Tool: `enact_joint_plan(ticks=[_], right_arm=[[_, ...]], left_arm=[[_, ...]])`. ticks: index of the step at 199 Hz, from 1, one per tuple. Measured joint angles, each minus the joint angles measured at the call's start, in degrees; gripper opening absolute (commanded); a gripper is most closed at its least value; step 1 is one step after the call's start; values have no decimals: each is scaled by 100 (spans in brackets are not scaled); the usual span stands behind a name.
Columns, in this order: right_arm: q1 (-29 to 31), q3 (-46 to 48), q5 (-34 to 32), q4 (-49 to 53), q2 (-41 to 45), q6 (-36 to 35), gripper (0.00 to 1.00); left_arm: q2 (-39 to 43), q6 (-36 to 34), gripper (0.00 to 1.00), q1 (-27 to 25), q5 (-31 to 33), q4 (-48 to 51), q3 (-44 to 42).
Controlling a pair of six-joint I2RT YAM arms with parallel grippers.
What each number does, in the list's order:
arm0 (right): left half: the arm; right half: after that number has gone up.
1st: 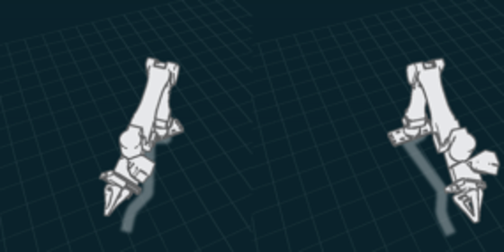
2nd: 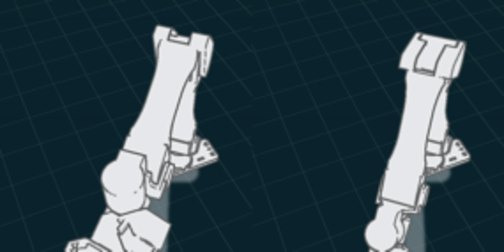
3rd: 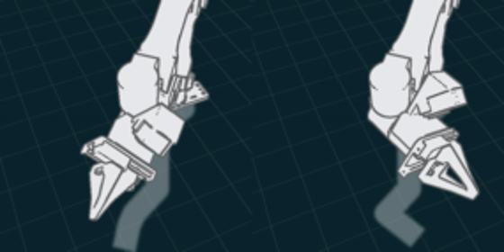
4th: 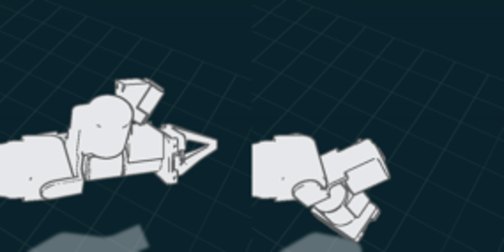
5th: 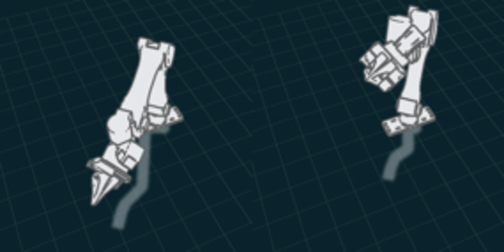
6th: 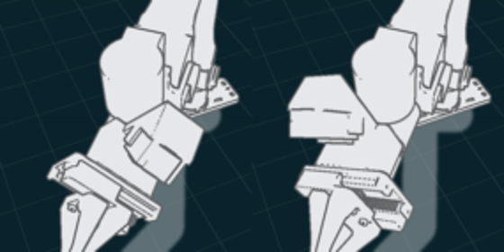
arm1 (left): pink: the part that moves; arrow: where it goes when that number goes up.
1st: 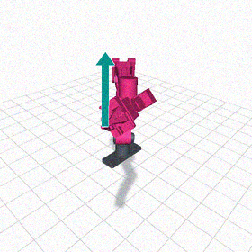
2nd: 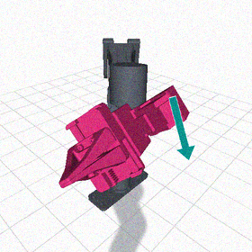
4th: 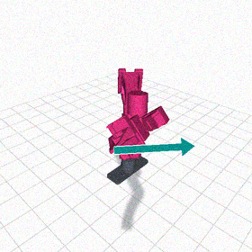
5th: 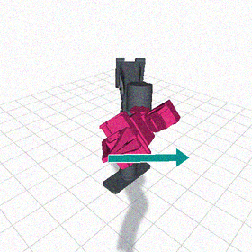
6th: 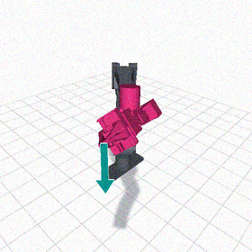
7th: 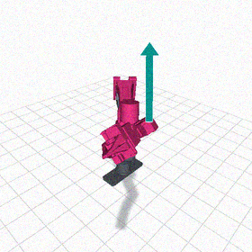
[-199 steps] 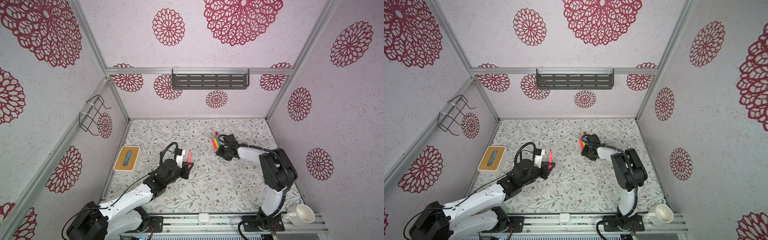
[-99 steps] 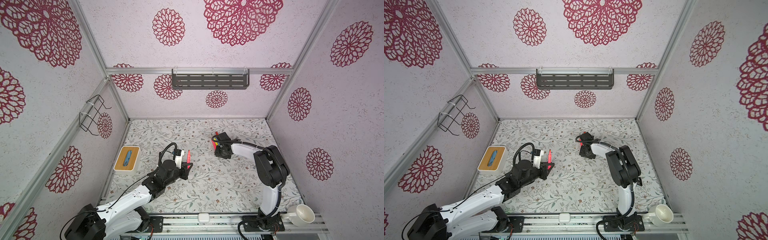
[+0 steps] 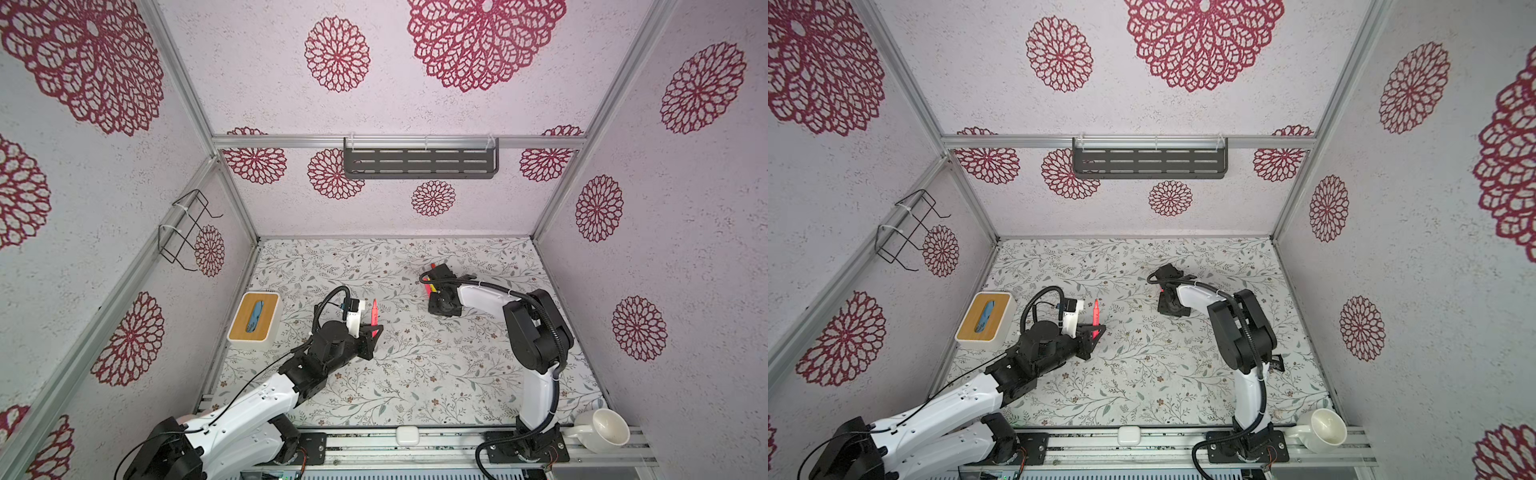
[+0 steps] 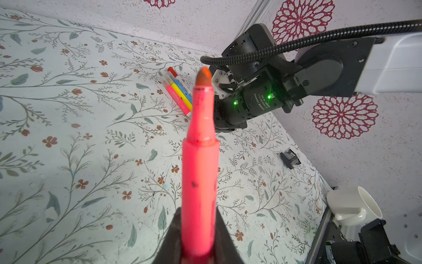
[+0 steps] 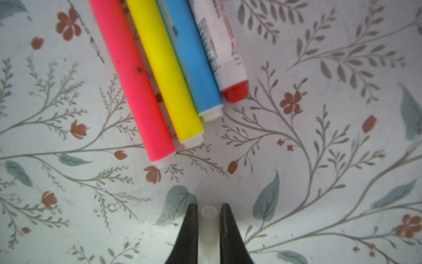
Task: Insert the pens into the pen caps
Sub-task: 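Grasp the small clear cap with the right gripper and lift it, then carry the clear cap with the right gripper above the highlighter tip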
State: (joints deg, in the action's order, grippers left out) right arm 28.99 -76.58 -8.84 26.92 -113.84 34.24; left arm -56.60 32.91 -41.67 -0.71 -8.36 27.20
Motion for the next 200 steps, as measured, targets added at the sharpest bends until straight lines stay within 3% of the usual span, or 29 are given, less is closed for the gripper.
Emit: enact_joint_plan(ticks=[49,84,144,200], right_arm=[[192,538,461,42,535,-37,7],[326,1119,1086,-315,1777,-122,7],[313,2555,2061,-2592,4153,221,13],[315,3237,2667,-4315,4795,713,13]], left_arm=[[168,-15,0,15,15,63,-7],[236,-11,0,20,0,63,-68],[81,118,0,-42,-254,-225,-190],[-431,127,0,-435,-466,-966,-192]])
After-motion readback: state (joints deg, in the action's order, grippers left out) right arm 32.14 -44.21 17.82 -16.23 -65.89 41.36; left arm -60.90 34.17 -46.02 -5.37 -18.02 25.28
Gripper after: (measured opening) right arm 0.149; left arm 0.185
